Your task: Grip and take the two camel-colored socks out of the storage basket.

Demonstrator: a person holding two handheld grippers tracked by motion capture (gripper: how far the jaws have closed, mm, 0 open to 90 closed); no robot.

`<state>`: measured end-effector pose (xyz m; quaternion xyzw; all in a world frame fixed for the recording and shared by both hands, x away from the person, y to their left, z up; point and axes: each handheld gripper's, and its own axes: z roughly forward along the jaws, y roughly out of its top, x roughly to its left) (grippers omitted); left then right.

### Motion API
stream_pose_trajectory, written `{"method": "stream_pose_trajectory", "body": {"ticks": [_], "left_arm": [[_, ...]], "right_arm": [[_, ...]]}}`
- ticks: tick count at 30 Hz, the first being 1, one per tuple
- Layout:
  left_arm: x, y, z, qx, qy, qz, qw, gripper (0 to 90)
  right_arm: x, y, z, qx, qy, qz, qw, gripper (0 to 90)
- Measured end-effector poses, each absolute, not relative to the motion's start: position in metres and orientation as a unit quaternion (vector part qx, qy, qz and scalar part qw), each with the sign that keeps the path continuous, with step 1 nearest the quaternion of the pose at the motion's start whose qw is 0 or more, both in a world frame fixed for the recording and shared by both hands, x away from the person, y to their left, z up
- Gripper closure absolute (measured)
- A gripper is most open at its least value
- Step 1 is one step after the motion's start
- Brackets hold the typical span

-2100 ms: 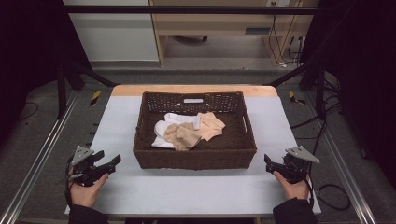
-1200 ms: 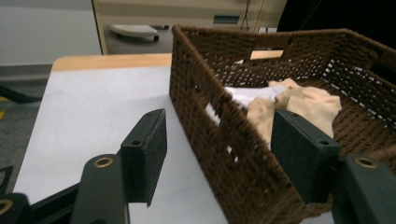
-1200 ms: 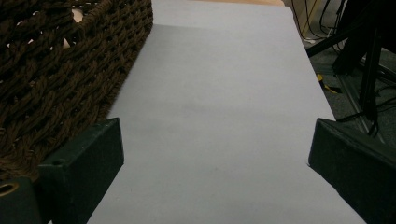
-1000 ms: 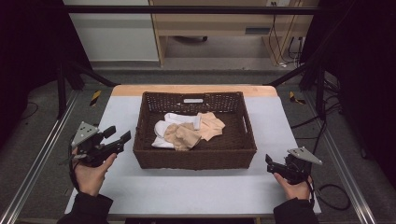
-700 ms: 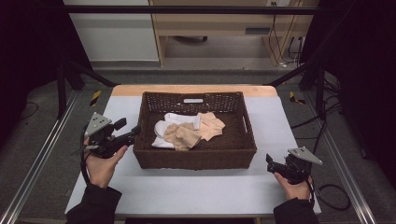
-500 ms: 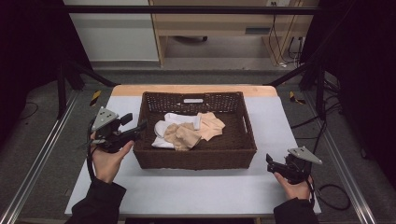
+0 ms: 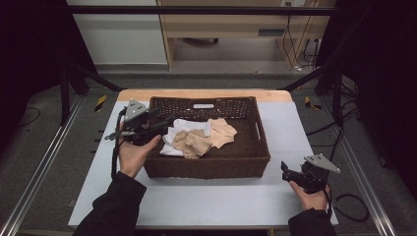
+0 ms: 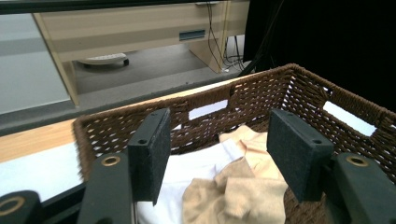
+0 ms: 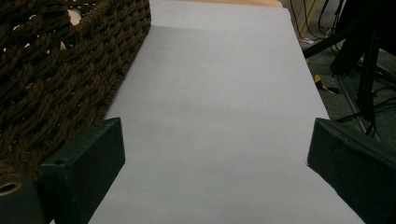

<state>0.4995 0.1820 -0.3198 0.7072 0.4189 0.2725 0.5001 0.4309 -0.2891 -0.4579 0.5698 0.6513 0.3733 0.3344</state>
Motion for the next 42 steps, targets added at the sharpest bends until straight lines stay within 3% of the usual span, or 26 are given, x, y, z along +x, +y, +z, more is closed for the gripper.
{"method": "stream_pose_trajectory", "body": {"ticks": [21,42], "left_arm": [[0.545,0.151,-0.374,0.737,0.409,0.277,0.461,44.2],[0.553,0.136,-0.411,0.791,0.407,0.226,0.398,43.7]], "right_arm": [[0.433,-0.289,-0.458,0.570,0.654,0.369,0.333,4.6],[0.434,-0.288,-0.460,0.569,0.658,0.362,0.335,5.0]]}}
